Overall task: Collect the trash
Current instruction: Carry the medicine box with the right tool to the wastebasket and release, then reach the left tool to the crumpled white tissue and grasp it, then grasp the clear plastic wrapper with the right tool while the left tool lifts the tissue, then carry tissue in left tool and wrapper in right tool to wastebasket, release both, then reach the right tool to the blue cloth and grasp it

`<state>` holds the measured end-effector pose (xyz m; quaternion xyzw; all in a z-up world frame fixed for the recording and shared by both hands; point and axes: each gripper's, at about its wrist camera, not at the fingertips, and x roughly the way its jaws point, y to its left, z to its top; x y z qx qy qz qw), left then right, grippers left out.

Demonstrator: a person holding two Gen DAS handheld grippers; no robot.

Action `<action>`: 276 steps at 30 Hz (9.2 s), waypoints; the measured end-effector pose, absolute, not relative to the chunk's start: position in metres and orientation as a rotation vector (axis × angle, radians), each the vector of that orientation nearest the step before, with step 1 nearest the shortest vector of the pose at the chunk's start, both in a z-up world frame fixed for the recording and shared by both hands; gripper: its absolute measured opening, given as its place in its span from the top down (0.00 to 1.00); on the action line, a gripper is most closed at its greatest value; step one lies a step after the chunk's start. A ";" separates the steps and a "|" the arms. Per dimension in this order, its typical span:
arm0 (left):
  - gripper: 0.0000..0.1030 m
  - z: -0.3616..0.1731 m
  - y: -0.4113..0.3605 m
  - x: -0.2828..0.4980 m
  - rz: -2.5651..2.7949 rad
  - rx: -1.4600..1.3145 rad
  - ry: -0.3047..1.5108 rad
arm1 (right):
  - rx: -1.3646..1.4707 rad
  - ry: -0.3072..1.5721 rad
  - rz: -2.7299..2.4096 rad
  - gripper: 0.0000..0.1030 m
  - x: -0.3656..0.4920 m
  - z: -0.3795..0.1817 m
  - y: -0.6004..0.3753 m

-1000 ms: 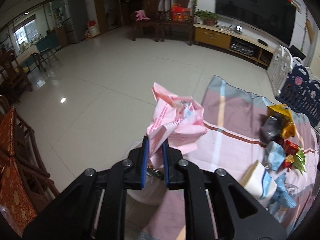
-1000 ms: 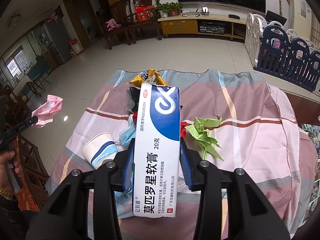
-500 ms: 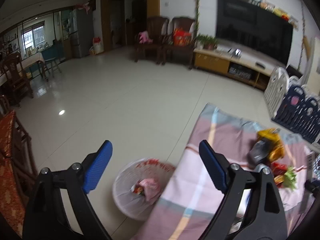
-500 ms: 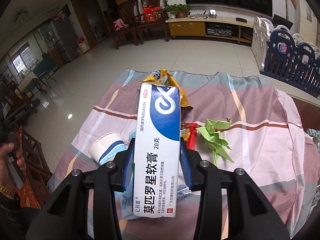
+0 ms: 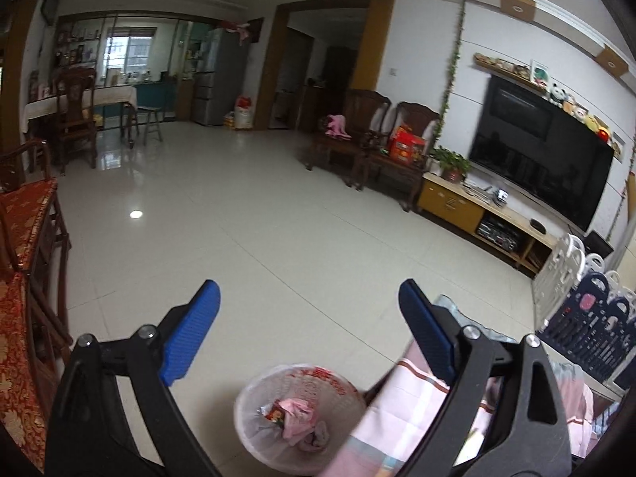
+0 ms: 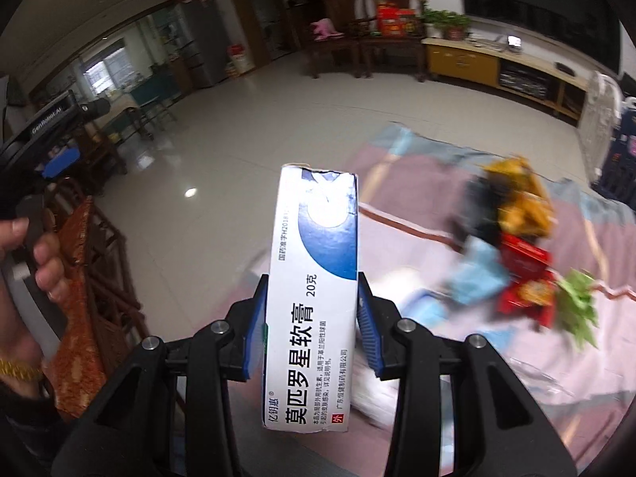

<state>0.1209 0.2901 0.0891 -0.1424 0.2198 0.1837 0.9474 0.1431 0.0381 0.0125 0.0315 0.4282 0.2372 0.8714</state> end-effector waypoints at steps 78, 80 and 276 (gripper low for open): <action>0.64 -0.120 0.010 0.139 -0.360 0.252 1.319 | 0.166 0.920 0.099 0.17 0.066 0.009 -0.195; 0.79 -0.117 0.012 0.139 -0.367 0.250 1.302 | 0.167 0.920 0.099 0.17 0.066 0.009 -0.195; 0.05 -0.027 0.019 0.128 -0.360 0.140 0.994 | 0.167 0.944 0.090 0.13 0.102 0.000 -0.190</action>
